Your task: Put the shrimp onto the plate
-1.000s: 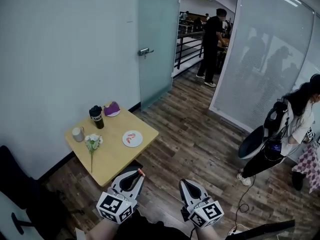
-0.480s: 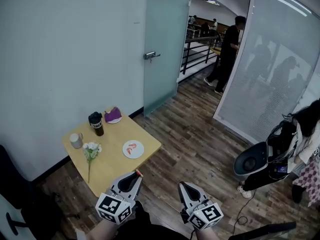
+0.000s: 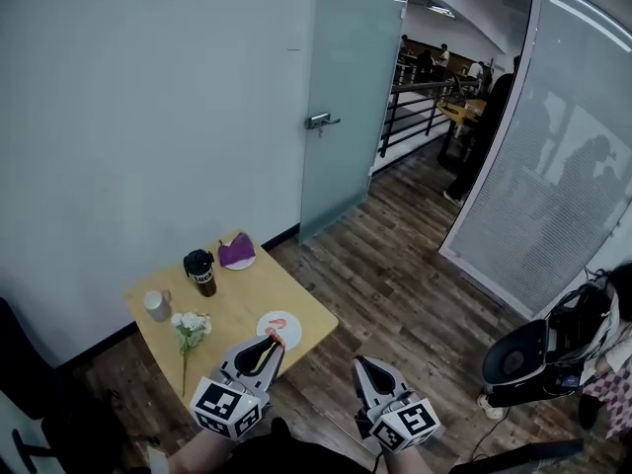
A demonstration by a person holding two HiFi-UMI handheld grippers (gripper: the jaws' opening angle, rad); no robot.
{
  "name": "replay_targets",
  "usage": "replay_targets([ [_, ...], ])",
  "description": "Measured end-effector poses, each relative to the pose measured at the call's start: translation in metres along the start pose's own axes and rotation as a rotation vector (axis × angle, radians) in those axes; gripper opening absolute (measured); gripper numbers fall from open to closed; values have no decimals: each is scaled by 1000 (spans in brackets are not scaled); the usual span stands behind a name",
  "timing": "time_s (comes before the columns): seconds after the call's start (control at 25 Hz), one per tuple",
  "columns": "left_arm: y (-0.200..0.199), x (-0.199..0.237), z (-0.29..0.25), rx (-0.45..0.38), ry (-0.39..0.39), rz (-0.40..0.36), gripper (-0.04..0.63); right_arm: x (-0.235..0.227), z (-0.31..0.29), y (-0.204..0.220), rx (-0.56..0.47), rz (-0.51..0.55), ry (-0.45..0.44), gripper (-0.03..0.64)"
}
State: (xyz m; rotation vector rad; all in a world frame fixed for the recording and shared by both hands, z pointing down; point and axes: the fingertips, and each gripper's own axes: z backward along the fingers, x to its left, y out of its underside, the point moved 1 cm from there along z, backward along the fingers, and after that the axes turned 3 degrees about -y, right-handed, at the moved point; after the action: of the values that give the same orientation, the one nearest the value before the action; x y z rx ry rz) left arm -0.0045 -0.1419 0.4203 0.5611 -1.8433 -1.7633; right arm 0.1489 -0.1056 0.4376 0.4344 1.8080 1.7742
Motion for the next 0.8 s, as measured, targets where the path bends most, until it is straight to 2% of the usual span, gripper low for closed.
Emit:
replay_targets([
  [0.32,-12,74,-38,-1,-21,-6,49,-17,-100,-9,-12,16,-51,-2],
  [0.56,-9,94,-54,5,-39,17,49,-33,-123,-13,-6,13,-54,-2],
  [0.8,-14,95,-66,-20,-75,27,49,-40,-135,-29,-21,64,-105,-2],
])
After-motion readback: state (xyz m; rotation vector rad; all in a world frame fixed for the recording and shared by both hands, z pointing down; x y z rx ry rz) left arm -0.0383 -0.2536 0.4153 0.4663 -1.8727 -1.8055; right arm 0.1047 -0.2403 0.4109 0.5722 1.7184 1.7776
